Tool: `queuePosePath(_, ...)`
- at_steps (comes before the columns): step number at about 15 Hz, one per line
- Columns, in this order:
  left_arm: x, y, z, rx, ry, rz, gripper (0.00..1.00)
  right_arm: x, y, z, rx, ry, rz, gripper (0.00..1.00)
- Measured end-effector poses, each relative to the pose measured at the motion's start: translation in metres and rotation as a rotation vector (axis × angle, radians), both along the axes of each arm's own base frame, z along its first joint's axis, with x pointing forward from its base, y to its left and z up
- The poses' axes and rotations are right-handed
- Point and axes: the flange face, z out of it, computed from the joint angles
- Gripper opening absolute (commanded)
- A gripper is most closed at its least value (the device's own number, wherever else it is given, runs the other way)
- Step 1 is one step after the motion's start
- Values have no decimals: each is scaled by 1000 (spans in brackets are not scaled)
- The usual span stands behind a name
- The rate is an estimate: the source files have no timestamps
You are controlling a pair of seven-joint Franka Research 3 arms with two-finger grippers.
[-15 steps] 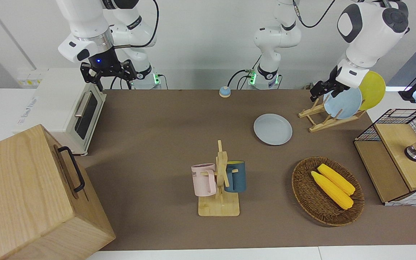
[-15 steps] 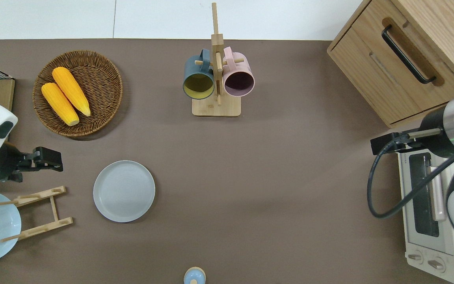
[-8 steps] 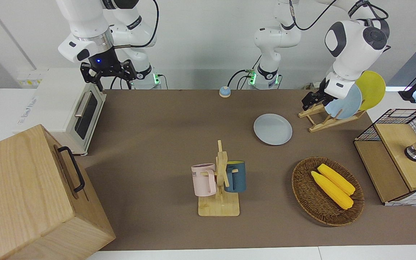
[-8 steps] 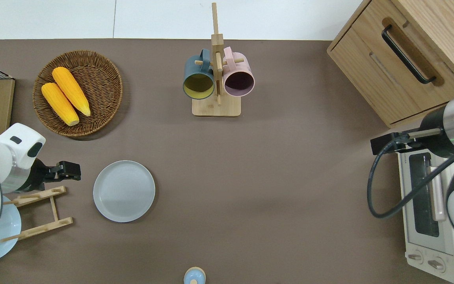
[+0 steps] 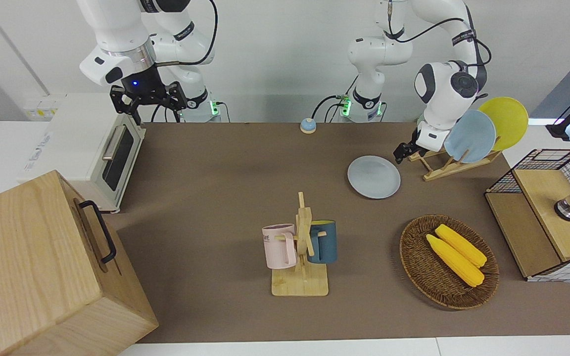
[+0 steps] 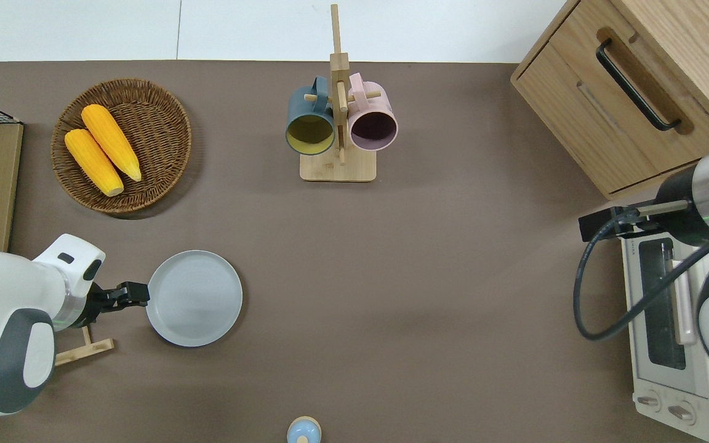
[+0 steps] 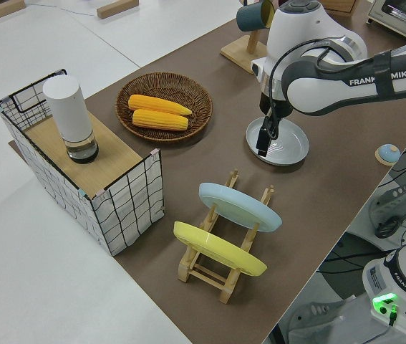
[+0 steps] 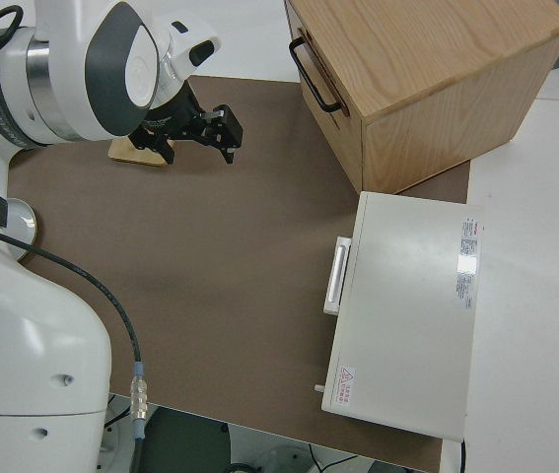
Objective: Pick gray plate from table and place it on lower plate rack with left arm
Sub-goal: 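Grasp the near edge of the gray plate with the left gripper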
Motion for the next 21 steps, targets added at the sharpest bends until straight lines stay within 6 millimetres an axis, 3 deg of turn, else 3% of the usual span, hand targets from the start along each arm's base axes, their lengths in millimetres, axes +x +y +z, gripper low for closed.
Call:
queuePosePath(8, -19, -15, -55, -13, 90, 42, 989, 0, 0, 0, 0, 0, 0, 983)
queuePosePath(15, -13, -22, -72, -50, 72, 81, 983, 0, 0, 0, 0, 0, 0, 983)
queuePosePath(19, -11, -24, -83, -55, 75, 84, 695, 0, 0, 0, 0, 0, 0, 983)
queuePosePath(21, -11, -24, -85, -56, 77, 87, 438, 0, 0, 0, 0, 0, 0, 983)
